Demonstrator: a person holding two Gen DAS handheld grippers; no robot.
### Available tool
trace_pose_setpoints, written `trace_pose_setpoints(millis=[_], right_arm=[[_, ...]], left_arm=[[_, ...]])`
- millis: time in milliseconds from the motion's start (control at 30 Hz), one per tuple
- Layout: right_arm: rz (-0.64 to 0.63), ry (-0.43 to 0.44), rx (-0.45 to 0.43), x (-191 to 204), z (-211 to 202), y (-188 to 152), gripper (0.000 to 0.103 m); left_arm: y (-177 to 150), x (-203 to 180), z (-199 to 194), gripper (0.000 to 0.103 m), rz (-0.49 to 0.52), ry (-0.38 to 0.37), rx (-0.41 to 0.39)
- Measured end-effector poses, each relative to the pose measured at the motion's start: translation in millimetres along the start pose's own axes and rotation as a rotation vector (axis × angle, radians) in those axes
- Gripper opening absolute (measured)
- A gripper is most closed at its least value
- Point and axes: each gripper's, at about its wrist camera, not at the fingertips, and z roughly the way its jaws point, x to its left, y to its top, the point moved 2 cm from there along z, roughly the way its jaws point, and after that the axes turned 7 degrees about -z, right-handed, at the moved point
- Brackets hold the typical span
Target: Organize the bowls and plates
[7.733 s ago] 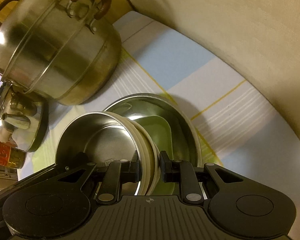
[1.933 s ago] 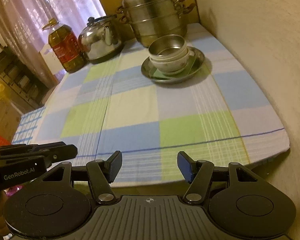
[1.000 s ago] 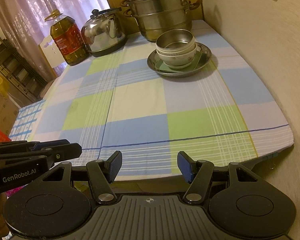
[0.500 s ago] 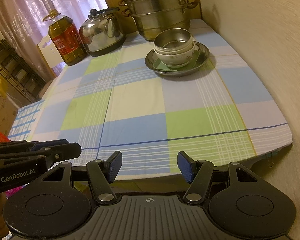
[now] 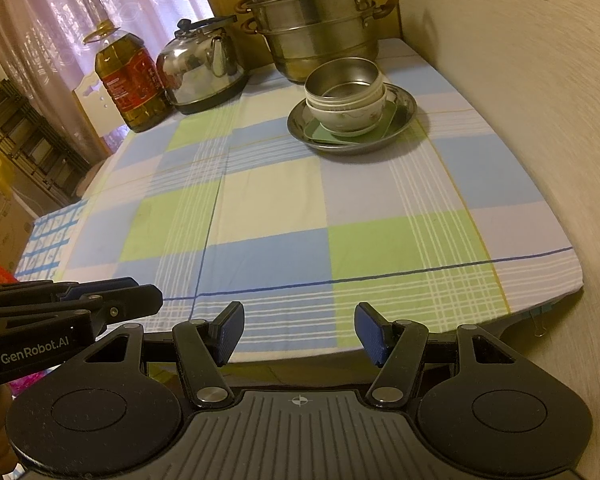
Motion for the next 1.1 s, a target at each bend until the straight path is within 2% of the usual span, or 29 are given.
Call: trace_pose_setpoints(millis=[1100], right_arm=[[0.007, 0.001, 0.004, -9.0, 1.2, 0.2, 0.061]], left_arm=[[7.6, -5.8, 8.6, 0.021, 0.002, -0.003, -0.004]])
